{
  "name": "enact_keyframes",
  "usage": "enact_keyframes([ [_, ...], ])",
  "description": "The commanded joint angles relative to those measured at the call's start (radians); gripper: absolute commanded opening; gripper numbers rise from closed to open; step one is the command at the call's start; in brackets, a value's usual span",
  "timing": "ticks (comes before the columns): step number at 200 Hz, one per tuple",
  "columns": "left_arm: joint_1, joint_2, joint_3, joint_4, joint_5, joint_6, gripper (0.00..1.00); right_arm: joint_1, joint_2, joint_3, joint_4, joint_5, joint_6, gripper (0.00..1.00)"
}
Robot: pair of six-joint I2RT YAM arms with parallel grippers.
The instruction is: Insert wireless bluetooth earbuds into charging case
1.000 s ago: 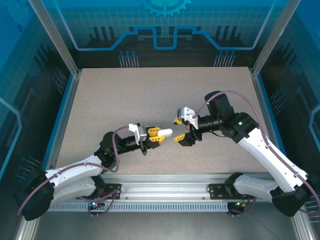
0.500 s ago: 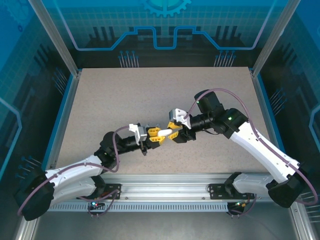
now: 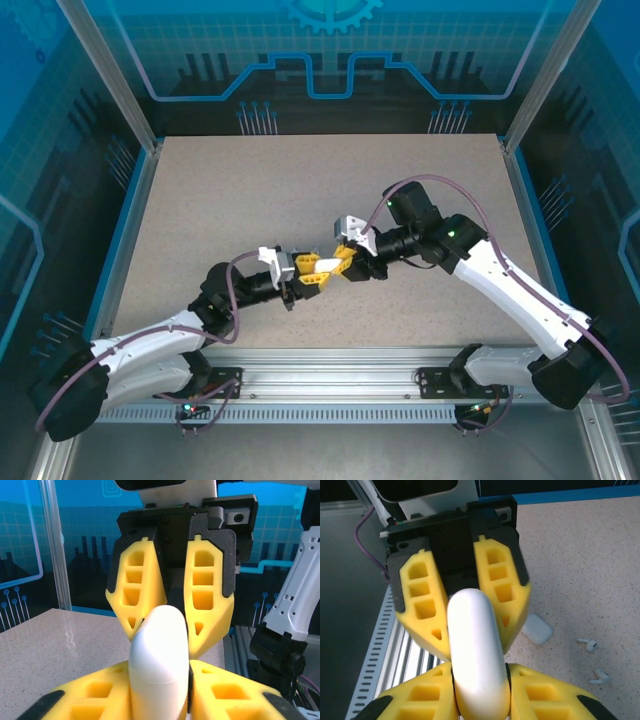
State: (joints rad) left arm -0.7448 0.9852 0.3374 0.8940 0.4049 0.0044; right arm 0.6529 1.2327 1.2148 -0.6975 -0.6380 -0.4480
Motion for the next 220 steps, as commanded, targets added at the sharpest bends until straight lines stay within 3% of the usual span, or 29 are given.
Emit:
enact_keyframes([
  [1,0.005,-0.032,0.007,0.002,-0.016,0.028,0.53,-0.06,-0.017,-0.035,0.06,0.007,0.133,0.2],
  [21,0.005,-0.073,-0.014,-0.062,-0.051,0.048,0.77,-0.123,-0.034,-0.086,0.115,0.0,0.216,0.2],
  [46,0.005,-0.167,-0.074,-0.114,-0.161,0.06,0.87,-0.166,-0.017,-0.143,0.141,0.072,0.296,0.21],
  [96,0.006,-0.42,-0.108,-0.383,-0.413,0.074,0.9,-0.194,0.194,-0.155,0.121,0.153,0.466,0.21],
  [132,0.006,-0.501,-0.109,-0.519,-0.64,0.059,0.91,-0.191,0.381,-0.138,0.145,0.164,0.554,0.21],
  [203,0.007,-0.514,-0.097,-0.593,-0.726,0.031,0.91,-0.19,0.582,-0.139,0.177,0.147,0.603,0.22],
  [220,0.006,-0.515,-0.091,-0.614,-0.732,0.031,0.9,-0.191,0.588,-0.145,0.173,0.177,0.605,0.28],
])
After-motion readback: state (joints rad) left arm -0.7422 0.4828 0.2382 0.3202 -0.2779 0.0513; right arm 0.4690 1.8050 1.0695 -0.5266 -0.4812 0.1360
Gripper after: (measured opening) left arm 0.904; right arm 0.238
